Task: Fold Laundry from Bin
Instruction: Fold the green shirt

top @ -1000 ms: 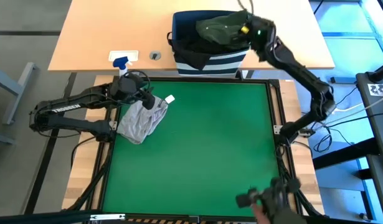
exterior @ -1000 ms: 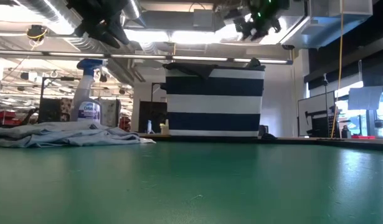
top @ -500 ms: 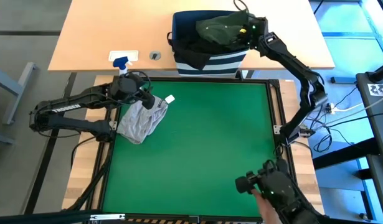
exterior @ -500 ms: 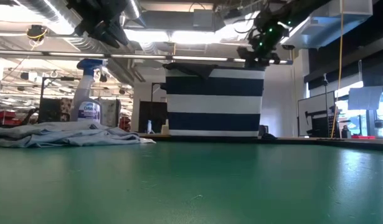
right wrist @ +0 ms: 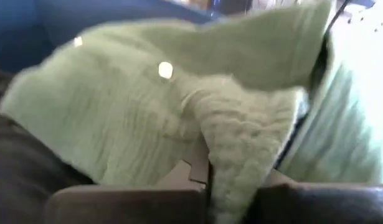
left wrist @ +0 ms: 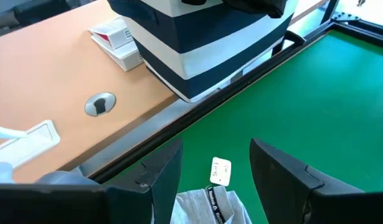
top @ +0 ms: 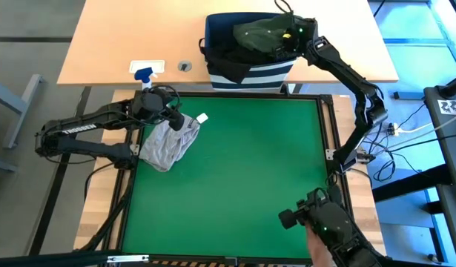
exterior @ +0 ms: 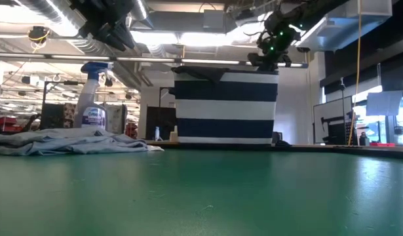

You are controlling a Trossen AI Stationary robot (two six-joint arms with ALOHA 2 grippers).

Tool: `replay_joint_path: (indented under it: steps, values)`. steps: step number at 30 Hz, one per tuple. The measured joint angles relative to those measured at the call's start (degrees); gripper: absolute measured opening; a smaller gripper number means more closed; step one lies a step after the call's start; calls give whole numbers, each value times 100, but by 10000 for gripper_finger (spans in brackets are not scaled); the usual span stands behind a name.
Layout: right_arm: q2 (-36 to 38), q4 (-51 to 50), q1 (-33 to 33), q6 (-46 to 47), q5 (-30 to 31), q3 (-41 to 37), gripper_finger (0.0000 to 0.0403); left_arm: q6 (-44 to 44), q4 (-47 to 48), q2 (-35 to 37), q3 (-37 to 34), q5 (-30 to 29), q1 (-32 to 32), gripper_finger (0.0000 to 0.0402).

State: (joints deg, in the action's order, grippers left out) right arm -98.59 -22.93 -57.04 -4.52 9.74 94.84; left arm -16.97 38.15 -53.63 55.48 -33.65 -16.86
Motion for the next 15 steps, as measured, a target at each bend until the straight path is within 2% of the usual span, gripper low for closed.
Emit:
replay_joint_path:
  steps: [15]
  values:
    - [0, 49, 2, -71, -794, 1290, 3, 70, -4, 0, 0, -3, 0, 183]
